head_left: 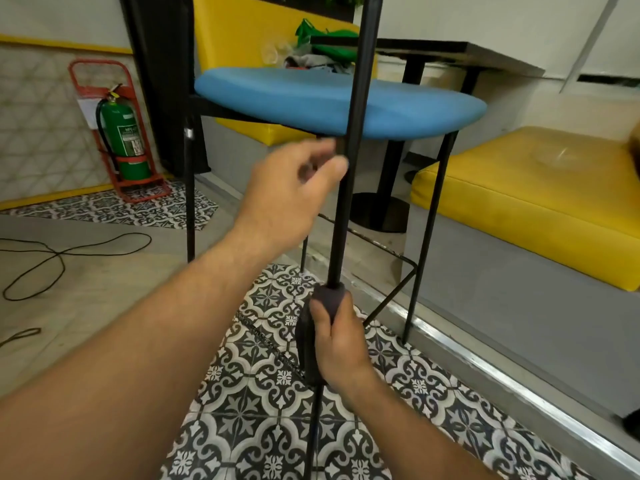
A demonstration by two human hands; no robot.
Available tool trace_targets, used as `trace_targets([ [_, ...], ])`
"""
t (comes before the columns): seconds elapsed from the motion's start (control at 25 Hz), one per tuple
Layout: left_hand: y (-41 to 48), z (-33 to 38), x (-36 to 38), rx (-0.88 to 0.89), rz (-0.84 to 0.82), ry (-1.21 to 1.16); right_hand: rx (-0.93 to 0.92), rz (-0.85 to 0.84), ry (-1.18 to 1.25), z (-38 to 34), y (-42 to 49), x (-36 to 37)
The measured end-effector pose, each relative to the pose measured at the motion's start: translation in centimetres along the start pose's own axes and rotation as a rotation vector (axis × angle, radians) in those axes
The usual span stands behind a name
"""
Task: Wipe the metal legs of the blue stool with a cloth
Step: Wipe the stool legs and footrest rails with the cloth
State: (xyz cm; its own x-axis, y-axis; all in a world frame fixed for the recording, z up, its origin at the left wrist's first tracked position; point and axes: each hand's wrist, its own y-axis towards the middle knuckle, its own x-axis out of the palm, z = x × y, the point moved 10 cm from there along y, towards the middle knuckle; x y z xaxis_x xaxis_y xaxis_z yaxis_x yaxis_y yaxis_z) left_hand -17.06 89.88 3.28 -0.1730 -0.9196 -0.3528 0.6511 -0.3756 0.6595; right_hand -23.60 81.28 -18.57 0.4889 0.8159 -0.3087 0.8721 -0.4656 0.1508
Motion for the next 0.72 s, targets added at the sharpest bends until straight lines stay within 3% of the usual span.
trace_targets([
  [0.08, -3.0, -3.0, -0.3, -0.114, -0.010, 0.020, -0.092, 0.053, 0.017, -2.8, 1.4, -1.2],
  [0.2, -7.5, -7.2, -0.1, -0.270, -0.004, -0.039, -0.294, 0.342, 0.146, -11.2, 4.5, -5.1],
  [0.28, -9.5, -9.6, -0.3, -0.354, 0.045, -0.080, -0.355, 0.439, 0.234, -13.0, 5.1, -5.7],
  [0.56, -12.9, -13.8, 0.7, -0.509, 0.026, -0.094, -0.174, 0.055, -0.070, 0.4, -0.1, -0.3],
  [0.72, -15.1, -13.7, 1.3, -0.552, -0.037, -0.043, -0.022, -0.090, -0.212, 3.0, -2.1, -2.1],
])
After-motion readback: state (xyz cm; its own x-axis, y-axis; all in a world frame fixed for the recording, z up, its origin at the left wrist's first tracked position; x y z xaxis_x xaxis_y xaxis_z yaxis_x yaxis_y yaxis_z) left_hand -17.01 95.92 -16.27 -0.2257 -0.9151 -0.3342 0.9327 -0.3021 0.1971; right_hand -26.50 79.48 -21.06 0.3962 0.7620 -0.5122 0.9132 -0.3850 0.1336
